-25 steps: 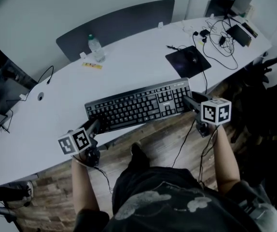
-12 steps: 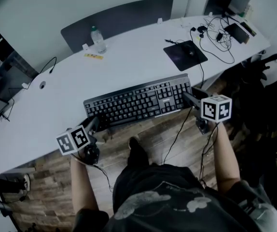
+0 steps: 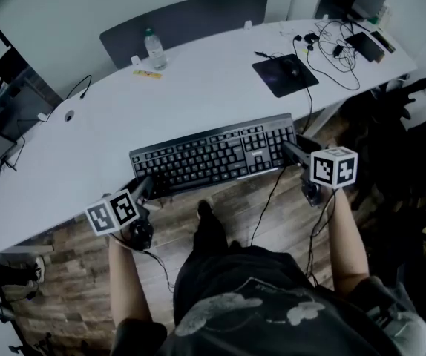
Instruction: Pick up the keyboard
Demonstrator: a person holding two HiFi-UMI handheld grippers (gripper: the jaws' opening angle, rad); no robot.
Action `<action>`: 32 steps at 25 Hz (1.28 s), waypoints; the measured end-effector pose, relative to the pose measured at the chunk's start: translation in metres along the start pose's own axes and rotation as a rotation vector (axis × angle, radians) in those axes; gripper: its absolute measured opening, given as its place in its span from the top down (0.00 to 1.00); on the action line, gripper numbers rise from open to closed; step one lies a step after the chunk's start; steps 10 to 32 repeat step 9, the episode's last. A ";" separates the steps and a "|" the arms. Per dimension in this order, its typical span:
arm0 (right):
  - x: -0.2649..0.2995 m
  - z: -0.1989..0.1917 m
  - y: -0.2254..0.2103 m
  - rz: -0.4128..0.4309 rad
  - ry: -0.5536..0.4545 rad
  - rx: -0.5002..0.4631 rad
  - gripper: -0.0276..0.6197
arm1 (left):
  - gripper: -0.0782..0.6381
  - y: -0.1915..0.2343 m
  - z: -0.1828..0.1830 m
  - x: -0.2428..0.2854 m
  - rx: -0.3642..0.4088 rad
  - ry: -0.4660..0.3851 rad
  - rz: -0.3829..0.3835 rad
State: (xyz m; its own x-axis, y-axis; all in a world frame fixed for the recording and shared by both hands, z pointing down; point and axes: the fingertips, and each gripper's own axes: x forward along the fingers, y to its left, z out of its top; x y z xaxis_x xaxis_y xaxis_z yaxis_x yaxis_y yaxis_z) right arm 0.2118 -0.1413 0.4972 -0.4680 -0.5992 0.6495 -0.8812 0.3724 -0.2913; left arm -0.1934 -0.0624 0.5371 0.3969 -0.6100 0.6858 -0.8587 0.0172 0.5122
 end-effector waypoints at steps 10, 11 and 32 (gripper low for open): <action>-0.023 -0.019 0.011 0.011 -0.006 -0.001 0.68 | 0.63 -0.006 -0.025 -0.020 0.002 0.000 0.001; -0.023 -0.019 0.011 0.011 -0.006 -0.001 0.68 | 0.63 -0.006 -0.025 -0.020 0.002 0.000 0.001; -0.023 -0.019 0.011 0.011 -0.006 -0.001 0.68 | 0.63 -0.006 -0.025 -0.020 0.002 0.000 0.001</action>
